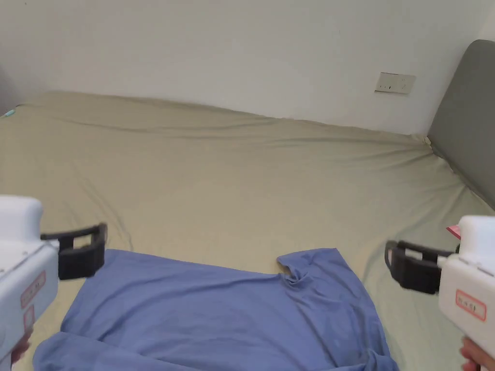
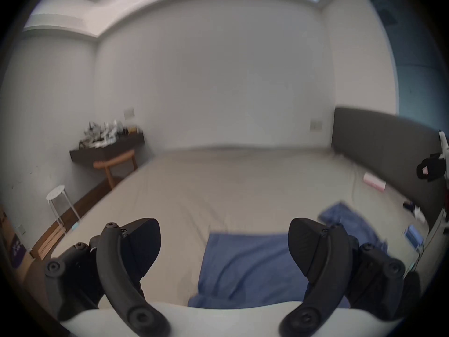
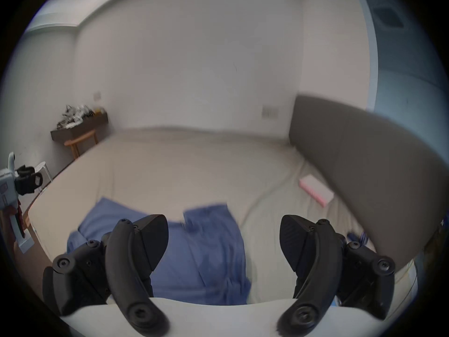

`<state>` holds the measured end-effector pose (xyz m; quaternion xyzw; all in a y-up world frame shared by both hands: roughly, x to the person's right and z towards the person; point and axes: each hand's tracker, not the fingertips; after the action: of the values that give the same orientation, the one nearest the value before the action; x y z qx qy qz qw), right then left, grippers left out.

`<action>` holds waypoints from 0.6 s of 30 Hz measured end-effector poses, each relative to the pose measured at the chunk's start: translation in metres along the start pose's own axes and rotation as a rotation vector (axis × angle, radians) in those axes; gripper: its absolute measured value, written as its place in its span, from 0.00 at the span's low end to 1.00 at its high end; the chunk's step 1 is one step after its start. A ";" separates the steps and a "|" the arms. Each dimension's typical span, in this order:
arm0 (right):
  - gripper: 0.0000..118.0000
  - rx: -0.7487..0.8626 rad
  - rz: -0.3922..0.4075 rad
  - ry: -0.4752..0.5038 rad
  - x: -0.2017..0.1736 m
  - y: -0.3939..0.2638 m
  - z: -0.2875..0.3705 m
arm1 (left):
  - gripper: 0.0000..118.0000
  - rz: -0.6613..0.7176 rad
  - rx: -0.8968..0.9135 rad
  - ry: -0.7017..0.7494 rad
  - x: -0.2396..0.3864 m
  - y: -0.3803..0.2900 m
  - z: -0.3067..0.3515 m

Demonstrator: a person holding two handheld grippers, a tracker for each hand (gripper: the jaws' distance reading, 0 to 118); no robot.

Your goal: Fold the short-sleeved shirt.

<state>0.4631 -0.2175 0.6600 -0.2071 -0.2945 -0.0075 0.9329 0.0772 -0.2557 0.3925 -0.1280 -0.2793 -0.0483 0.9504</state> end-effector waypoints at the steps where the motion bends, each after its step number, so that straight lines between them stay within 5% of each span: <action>1: 0.85 0.046 0.018 -0.001 -0.010 0.009 0.007 | 0.90 0.001 0.034 0.012 0.012 0.016 0.011; 3: 0.84 0.092 0.040 0.021 -0.028 0.023 0.017 | 0.74 0.003 0.131 0.026 0.026 0.034 0.027; 5: 0.78 0.126 0.063 0.043 -0.048 0.029 0.024 | 0.34 -0.029 0.168 0.037 0.039 0.046 0.033; 6: 0.71 0.164 0.096 0.045 -0.059 0.030 0.024 | 0.26 -0.051 0.182 0.034 0.045 0.050 0.036; 7: 0.58 0.192 0.139 0.035 -0.071 0.030 0.026 | 0.24 -0.061 0.201 0.027 0.051 0.052 0.038; 9: 0.11 0.259 0.192 -0.001 -0.089 0.026 0.029 | 0.12 -0.077 0.204 0.015 0.057 0.051 0.033; 10: 0.05 0.282 0.188 0.014 -0.097 0.023 0.027 | 0.03 -0.085 0.205 0.009 0.061 0.051 0.033; 13: 0.02 0.263 0.155 0.059 -0.108 0.022 0.028 | 0.00 -0.125 0.177 -0.022 0.072 0.048 0.027; 18: 0.02 0.286 0.216 0.013 -0.124 0.021 0.013 | 0.00 -0.182 0.198 -0.009 0.086 0.042 0.020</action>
<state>0.3564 -0.2065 0.5930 -0.1026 -0.2627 0.1333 0.9501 0.1466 -0.2113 0.4462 -0.0079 -0.2972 -0.1059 0.9489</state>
